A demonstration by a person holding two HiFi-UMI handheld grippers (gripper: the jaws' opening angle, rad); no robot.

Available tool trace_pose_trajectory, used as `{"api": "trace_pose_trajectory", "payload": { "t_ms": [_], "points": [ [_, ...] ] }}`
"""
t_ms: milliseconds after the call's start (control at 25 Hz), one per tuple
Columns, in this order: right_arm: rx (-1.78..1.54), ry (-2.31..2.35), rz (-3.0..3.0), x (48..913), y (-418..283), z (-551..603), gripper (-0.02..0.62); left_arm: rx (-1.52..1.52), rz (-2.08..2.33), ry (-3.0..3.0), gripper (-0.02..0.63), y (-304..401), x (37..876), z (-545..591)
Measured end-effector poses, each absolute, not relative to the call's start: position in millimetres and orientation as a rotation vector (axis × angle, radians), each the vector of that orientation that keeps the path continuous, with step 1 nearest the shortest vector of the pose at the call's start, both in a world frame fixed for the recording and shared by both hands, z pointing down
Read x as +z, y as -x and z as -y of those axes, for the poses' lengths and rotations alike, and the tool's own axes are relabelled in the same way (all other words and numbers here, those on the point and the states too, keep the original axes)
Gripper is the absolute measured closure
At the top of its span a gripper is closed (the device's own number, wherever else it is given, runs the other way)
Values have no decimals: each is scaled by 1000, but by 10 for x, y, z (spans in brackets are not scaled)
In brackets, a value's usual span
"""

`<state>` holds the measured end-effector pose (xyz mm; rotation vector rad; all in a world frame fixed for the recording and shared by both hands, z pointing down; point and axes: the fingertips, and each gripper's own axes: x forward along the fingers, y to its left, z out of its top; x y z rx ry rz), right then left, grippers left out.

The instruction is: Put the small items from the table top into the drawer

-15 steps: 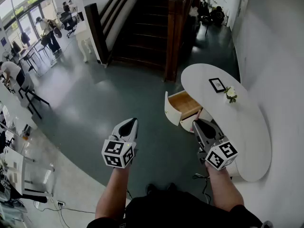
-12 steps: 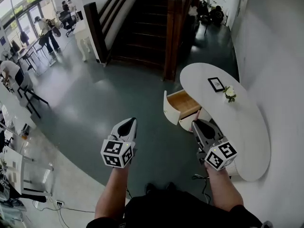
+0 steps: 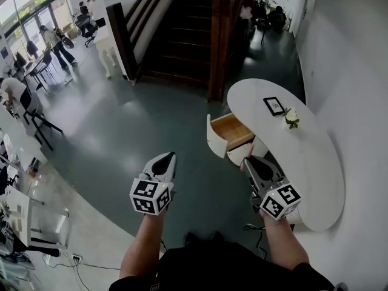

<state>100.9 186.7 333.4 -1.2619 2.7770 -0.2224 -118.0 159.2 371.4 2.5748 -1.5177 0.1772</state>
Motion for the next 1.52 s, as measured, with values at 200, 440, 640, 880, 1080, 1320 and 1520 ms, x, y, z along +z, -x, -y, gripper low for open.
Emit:
{"api": "trace_pose_trajectory", "payload": {
  "t_ms": [200,440,640,880,1080,1320,1520],
  "points": [
    [-275,1244,-2732,3297,-1211,-1899,541,187,1479,-2573,595,963,3717,-1647],
    [-260,1201,-2731,3290,-1428,-1949,541,195,1485,-2564,595,739,3734,-1670],
    [-294,1218,-2715,3361,-1569,-1959,541,208,1470,-2570,595,607,3738,-1670],
    [-339,1242,-2731,3503,-1596,-1845,541,207,1448,-2553,595,599,3861,-1514],
    [-387,1283,-2737,3674,-1570,-1616,541,201,1427,-2529,595,665,4040,-1304],
    [-423,1306,-2762,3816,-1338,-1106,541,204,1420,-2519,595,889,4165,-852],
    [-463,1302,-2790,3971,-1027,-631,541,208,1420,-2506,595,1116,4323,-363]
  ]
}}
